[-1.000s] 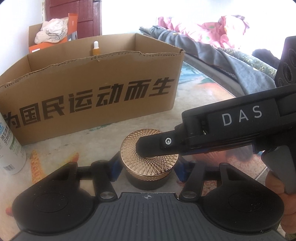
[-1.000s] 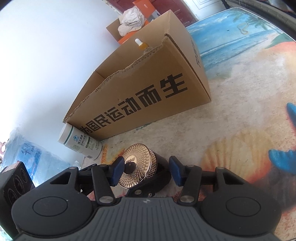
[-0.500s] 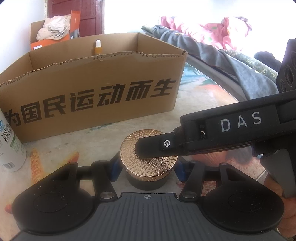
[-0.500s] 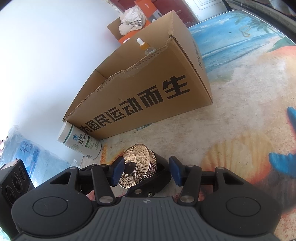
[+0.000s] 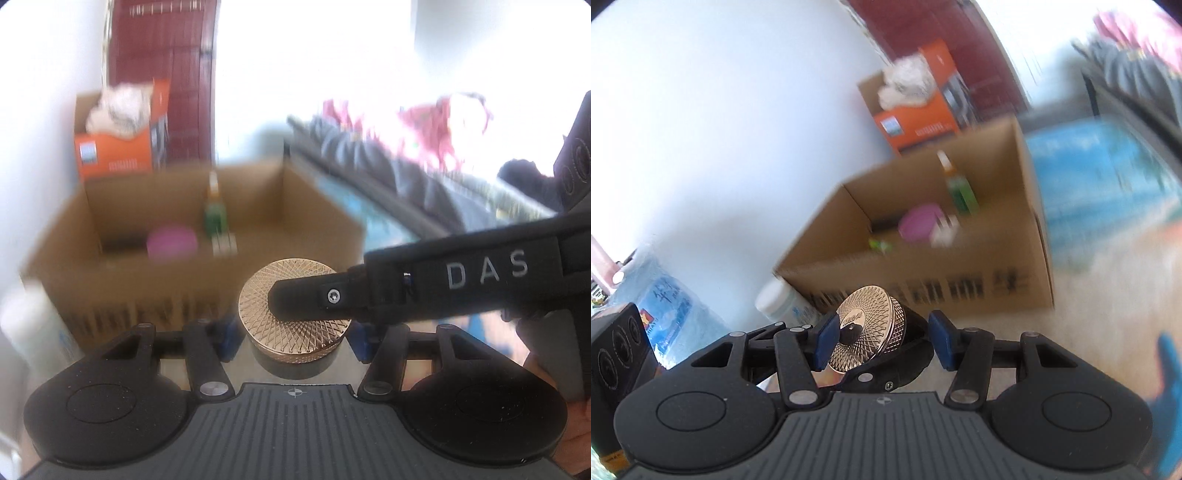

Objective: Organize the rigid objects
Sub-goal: 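Carry the gold jar into the box and open the right gripper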

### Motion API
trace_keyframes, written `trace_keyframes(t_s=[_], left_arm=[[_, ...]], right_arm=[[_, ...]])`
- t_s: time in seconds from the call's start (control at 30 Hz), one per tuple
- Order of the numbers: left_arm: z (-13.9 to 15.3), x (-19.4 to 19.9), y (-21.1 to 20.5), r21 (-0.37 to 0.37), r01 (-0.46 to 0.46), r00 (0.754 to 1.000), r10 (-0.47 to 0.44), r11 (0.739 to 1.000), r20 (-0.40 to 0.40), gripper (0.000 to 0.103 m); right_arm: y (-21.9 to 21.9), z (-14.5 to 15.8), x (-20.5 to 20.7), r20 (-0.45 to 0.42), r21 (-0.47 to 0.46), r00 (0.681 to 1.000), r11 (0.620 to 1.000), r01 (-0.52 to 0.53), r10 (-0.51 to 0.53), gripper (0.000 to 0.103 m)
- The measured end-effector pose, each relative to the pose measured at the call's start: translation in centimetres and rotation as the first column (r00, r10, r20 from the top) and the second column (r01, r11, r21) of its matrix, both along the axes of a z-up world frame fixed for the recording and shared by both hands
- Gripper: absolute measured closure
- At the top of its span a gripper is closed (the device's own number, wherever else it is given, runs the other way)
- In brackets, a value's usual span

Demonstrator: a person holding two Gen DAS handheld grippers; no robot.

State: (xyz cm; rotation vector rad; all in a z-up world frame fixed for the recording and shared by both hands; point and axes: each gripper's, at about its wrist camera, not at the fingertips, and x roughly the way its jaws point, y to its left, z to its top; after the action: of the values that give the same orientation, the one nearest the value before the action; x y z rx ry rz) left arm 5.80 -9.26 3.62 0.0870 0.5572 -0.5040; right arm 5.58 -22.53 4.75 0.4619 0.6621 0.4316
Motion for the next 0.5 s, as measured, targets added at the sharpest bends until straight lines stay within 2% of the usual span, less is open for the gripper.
trace_keyframes(t_s=[0.1, 0.23, 0.37, 0.5], left_arm=[[2.8, 1.6, 0.1, -0.03, 0.004, 0.999, -0.002, 1.0, 0.047, 0.047], [5.2, 5.3, -0.7, -0.073, 0.009, 0.999, -0.007, 0.997, 0.033, 0.047], [5.0, 10.1, -2.5, -0.09, 0.02, 0.998, -0.025, 0.996, -0.057, 0.047], [3.4, 13.9, -4.0, -0.06, 0.011, 0.988, -0.02, 0.998, -0.151, 0.047]], right_arm=[[0.2, 3.2, 1.2, 0.086, -0.044, 0.996, 0.999, -0.007, 0.01, 0.047], [-0.4, 6.0, 4.4, 0.137, -0.09, 0.99, 0.996, -0.017, 0.029, 0.047], [-1.7, 6.1, 9.0, 0.087, -0.099, 0.996, 0.995, -0.017, 0.025, 0.047], [-3.4, 4.1, 13.8, -0.001, -0.08, 1.0, 0.996, -0.026, 0.026, 0.047]])
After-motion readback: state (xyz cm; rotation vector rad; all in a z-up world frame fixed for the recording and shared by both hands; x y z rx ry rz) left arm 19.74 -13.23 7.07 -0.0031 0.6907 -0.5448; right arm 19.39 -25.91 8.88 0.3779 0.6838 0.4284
